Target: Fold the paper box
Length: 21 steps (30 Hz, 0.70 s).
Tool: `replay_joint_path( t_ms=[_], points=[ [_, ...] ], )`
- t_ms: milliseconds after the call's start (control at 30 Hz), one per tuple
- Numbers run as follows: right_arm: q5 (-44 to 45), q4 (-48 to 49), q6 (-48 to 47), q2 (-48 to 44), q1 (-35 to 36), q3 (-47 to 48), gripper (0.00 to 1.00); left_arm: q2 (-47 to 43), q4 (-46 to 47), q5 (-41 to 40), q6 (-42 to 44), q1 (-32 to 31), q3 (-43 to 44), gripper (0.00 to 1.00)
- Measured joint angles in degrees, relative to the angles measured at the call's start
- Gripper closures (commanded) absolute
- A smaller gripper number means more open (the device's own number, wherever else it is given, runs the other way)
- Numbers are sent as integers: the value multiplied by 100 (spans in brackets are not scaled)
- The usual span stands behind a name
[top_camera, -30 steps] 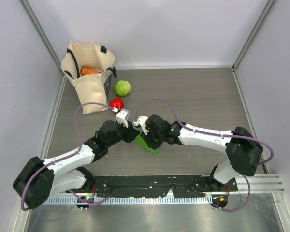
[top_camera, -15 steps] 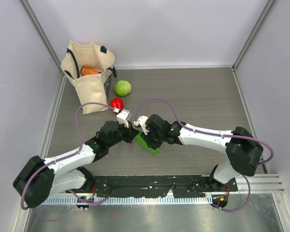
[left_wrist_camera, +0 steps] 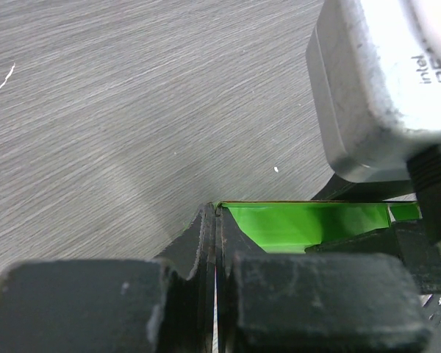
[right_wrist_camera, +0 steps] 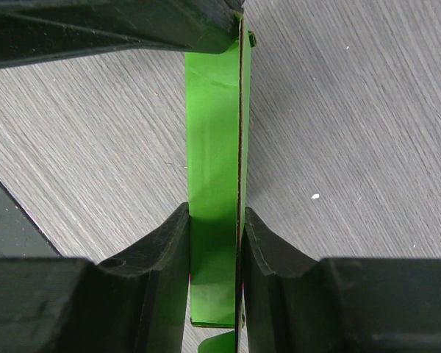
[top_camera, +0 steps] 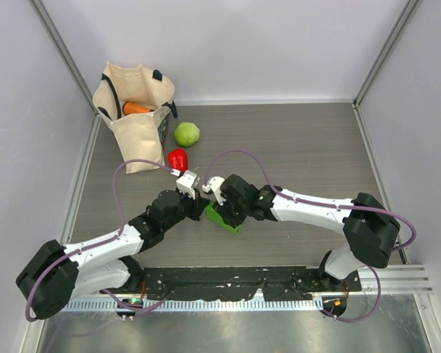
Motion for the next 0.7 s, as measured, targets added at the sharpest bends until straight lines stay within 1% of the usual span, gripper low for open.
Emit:
replay_joint_path(
  t_ms=[433,700],
  points=[
    [92,33,0,0,7,0,71,42,479,-116,-9,-31,-227,100],
    [142,144,0,-2,35,-9,63,-105,538,-245,-61,-42,-396,100]
  ],
)
